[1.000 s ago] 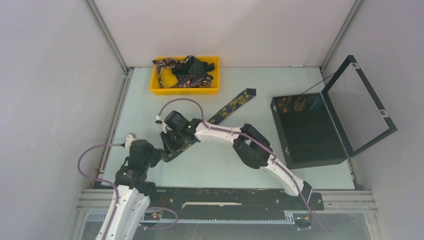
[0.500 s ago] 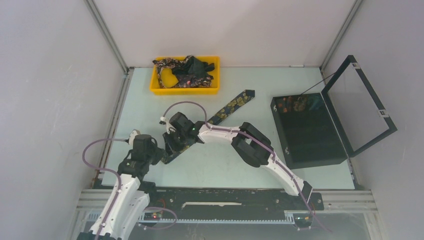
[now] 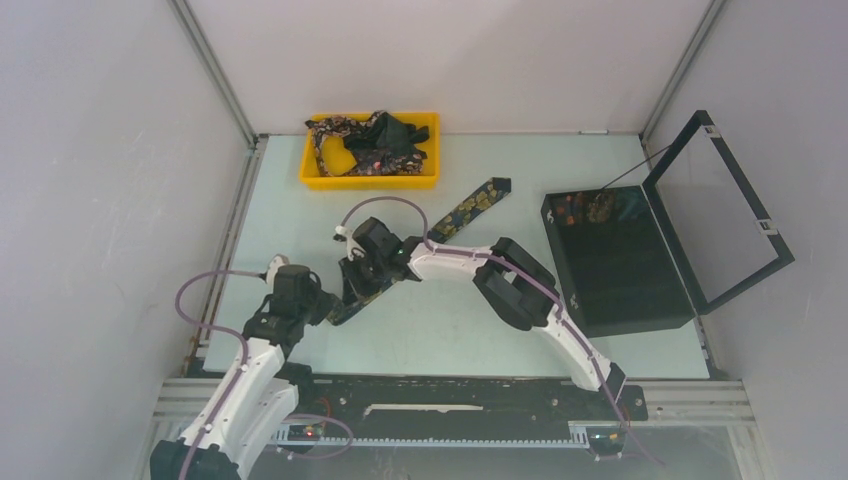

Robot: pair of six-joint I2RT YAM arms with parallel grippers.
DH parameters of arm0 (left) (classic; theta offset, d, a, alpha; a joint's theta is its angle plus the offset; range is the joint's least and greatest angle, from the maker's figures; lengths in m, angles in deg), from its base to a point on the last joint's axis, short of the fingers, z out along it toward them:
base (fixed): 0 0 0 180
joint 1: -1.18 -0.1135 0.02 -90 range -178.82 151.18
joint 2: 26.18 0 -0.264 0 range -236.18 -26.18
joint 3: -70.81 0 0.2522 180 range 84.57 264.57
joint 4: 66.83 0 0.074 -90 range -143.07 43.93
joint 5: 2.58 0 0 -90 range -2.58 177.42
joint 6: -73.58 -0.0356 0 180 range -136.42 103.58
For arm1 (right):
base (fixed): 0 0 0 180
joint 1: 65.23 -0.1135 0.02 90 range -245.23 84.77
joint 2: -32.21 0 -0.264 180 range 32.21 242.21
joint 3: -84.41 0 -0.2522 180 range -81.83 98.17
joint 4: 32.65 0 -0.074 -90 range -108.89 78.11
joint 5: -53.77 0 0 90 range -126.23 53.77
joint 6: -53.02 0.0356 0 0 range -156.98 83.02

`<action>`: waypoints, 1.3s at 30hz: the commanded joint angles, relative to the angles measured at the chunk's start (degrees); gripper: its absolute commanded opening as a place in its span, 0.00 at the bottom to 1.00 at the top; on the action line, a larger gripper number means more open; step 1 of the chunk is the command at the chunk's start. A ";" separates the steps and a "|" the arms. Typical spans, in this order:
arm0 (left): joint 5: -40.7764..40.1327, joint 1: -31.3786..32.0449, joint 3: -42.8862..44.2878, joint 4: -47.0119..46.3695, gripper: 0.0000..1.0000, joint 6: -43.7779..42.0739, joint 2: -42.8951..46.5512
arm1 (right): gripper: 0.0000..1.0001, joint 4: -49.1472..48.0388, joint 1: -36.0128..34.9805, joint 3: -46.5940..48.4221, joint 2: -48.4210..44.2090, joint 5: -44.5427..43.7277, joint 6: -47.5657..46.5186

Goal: Roll the ties
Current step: Roll the tie at the center of the board.

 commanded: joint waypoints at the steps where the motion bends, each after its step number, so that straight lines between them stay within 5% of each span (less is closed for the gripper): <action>1: 0.03 0.50 -1.40 -2.86 0.00 -0.47 -1.49 | 0.19 1.66 1.19 -1.30 -5.98 -0.71 -2.28; 15: -0.13 3.74 -3.51 -7.20 0.02 0.69 -3.65 | 0.20 0.00 4.03 -9.91 -13.25 -2.79 -3.58; 33: -3.68 7.04 -6.13 -5.18 0.48 0.76 2.76 | 0.19 -2.52 1.16 -12.51 -13.99 -4.46 -3.03; 39: -4.57 7.46 -6.13 -5.15 0.48 0.88 3.98 | 0.20 -2.21 1.26 -11.88 -14.21 -5.00 -3.21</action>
